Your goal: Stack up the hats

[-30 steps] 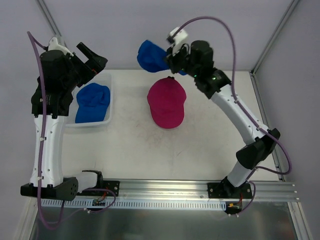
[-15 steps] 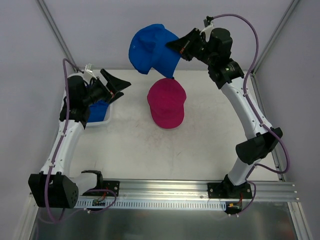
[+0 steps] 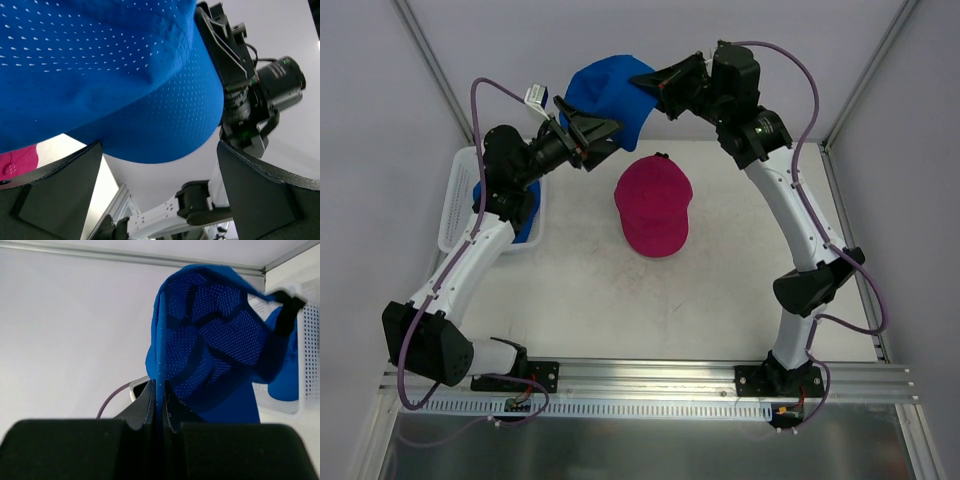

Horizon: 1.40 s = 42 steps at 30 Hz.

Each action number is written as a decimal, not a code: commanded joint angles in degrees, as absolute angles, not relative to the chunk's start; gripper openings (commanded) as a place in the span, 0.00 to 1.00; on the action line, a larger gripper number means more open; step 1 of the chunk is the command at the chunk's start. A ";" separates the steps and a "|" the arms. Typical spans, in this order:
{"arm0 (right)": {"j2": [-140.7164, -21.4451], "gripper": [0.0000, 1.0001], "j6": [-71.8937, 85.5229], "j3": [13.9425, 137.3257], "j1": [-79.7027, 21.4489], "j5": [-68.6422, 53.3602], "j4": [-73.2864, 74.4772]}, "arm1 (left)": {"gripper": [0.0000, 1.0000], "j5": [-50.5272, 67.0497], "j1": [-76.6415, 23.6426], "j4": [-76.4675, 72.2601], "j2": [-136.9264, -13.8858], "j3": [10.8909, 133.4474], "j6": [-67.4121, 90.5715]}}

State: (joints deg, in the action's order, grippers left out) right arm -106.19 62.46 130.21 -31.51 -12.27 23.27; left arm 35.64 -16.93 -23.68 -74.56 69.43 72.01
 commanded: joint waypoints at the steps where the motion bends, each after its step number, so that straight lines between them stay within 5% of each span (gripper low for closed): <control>1: -108.37 0.00 68.28 134.29 -32.17 -8.97 24.34 | 0.99 31.56 -18.19 -27.34 -76.90 75.05 76.99; 42: -107.32 0.00 68.64 134.74 -28.30 -8.44 23.82 | 0.99 30.68 -19.78 -30.05 -77.07 68.89 76.99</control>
